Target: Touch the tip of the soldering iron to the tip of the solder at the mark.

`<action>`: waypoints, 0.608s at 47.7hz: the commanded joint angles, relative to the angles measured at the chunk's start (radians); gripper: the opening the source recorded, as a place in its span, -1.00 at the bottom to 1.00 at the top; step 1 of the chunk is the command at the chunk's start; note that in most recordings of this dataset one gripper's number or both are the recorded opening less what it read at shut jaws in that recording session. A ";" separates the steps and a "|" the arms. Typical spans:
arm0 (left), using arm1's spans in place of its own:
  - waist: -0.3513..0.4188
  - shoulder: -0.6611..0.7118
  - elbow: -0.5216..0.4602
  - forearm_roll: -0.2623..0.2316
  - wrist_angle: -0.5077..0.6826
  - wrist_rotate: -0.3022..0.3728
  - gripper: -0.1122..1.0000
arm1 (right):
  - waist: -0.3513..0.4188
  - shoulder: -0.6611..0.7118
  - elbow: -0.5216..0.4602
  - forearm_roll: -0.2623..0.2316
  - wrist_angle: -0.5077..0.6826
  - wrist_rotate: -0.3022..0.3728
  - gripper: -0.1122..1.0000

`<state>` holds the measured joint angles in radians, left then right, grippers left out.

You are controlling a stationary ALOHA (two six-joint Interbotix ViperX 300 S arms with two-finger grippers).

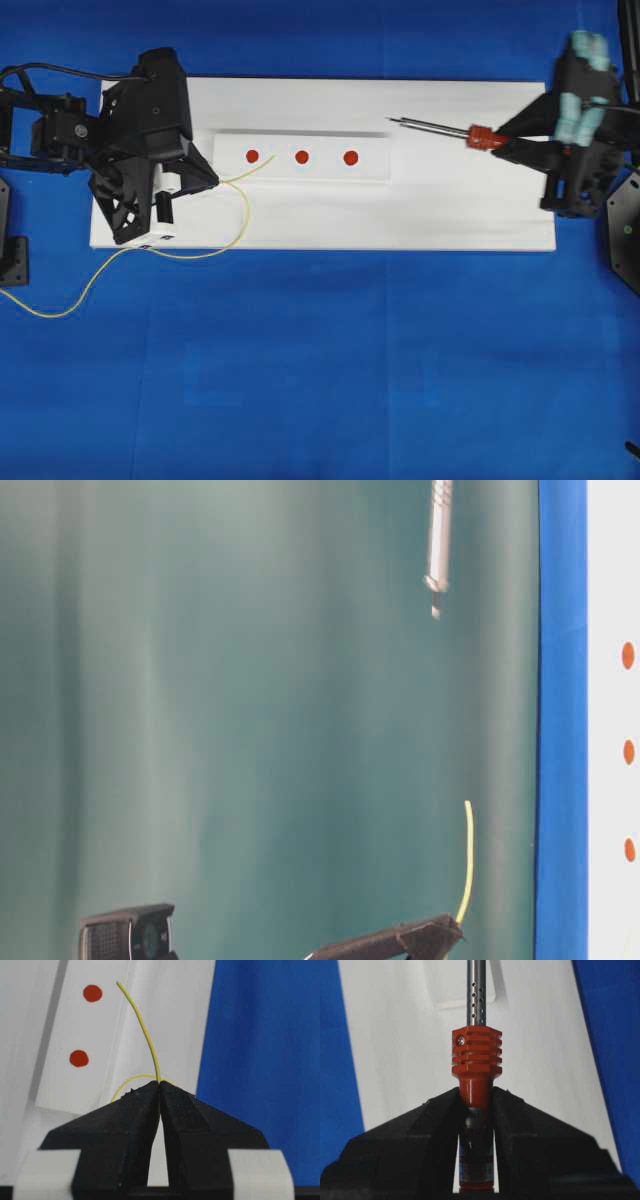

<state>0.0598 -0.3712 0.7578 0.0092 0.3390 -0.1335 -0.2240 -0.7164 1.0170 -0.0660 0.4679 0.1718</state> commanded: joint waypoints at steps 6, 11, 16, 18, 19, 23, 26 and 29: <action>-0.003 -0.031 0.006 0.002 -0.052 0.000 -0.75 | 0.002 -0.025 0.021 0.002 -0.018 0.035 -0.68; -0.018 -0.035 0.011 0.000 -0.061 -0.002 -0.75 | 0.009 -0.017 0.012 0.009 -0.034 0.051 -0.68; -0.066 -0.041 0.018 -0.003 -0.080 -0.012 -0.75 | 0.046 -0.031 0.002 0.031 -0.040 0.063 -0.69; -0.094 -0.041 0.020 -0.003 -0.092 -0.021 -0.75 | 0.072 -0.035 0.000 0.041 -0.046 0.067 -0.69; -0.107 -0.041 0.023 -0.003 -0.097 -0.028 -0.75 | 0.084 -0.038 0.000 0.048 -0.052 0.069 -0.68; -0.176 -0.043 0.029 -0.003 -0.126 -0.055 -0.75 | 0.167 -0.037 0.002 0.064 -0.092 0.080 -0.68; -0.224 -0.040 0.037 -0.003 -0.152 -0.072 -0.75 | 0.239 -0.029 0.003 0.069 -0.133 0.091 -0.68; -0.276 -0.032 0.048 -0.003 -0.192 -0.094 -0.75 | 0.301 -0.006 0.002 0.069 -0.175 0.103 -0.68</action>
<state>-0.1641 -0.4004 0.8084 0.0077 0.1917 -0.2132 0.0015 -0.7455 1.0446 -0.0015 0.3467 0.2669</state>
